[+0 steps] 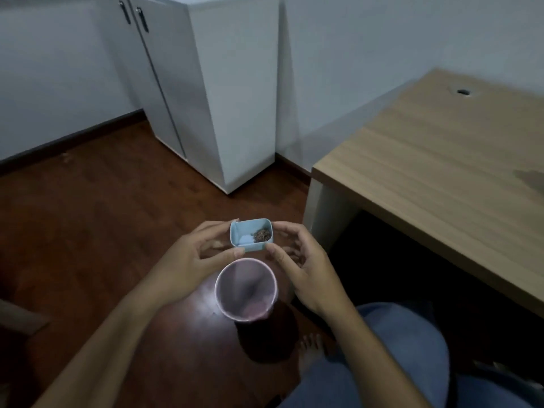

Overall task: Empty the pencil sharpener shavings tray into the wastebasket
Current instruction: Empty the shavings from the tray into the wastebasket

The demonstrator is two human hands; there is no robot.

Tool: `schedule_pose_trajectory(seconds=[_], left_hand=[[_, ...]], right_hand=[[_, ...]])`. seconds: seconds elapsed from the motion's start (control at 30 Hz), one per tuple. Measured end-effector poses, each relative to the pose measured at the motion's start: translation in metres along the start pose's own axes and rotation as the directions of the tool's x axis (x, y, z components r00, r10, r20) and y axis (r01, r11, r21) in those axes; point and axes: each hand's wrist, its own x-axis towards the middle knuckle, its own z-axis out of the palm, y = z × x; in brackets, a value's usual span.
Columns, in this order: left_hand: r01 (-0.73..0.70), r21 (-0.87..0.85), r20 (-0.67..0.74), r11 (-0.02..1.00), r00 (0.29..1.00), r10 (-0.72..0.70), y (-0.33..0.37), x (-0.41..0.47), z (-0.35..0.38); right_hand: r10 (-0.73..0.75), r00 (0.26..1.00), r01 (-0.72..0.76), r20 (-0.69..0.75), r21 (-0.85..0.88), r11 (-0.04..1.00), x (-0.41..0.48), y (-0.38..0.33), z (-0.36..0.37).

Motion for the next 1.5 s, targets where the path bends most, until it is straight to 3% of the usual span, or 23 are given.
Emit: schedule_pose_trajectory(seconds=[0.27, 0.47, 0.7, 0.9, 1.07, 1.33, 1.43, 1.5], left_hand=[[0.222, -0.088, -0.177, 0.971, 0.956, -0.235, -0.084, 0.009, 0.008], [0.353, -0.038, -0.218, 0.935, 0.910, -0.353, -0.111, 0.019, 0.025], [0.623, -0.143, -0.214, 0.769, 0.739, -0.638, -0.131, 0.031, 0.032], [0.814, -0.277, -0.016, 0.511, 0.528, -0.849, -0.139, 0.038, 0.030], [0.879, -0.317, 0.087, 0.356, 0.401, -0.912, -0.147, 0.039, 0.022], [0.877, -0.399, 0.192, 0.267, 0.365, -0.911, -0.150, 0.042, 0.026], [0.876, -0.388, 0.183, 0.287, 0.379, -0.907, -0.157, 0.044, 0.026], [0.856, -0.388, 0.152, 0.342, 0.425, -0.892, -0.161, 0.045, 0.027]], right_hand=[[0.156, 0.984, -0.162, 0.081, 0.065, 0.985, 0.022, 0.071, 0.042], [0.271, 0.954, -0.275, 0.131, 0.017, 0.961, 0.035, 0.106, 0.040], [0.386, 0.902, -0.375, 0.193, -0.093, 0.922, 0.045, 0.119, 0.046], [0.442, 0.867, -0.427, 0.230, -0.113, 0.897, 0.048, 0.123, 0.052], [0.473, 0.845, -0.454, 0.250, -0.134, 0.881, 0.051, 0.119, 0.055], [0.510, 0.822, -0.474, 0.255, -0.191, 0.859, 0.056, 0.138, 0.056], [0.509, 0.820, -0.478, 0.260, -0.175, 0.861, 0.057, 0.138, 0.057], [0.510, 0.816, -0.482, 0.274, -0.164, 0.860, 0.056, 0.132, 0.056]])
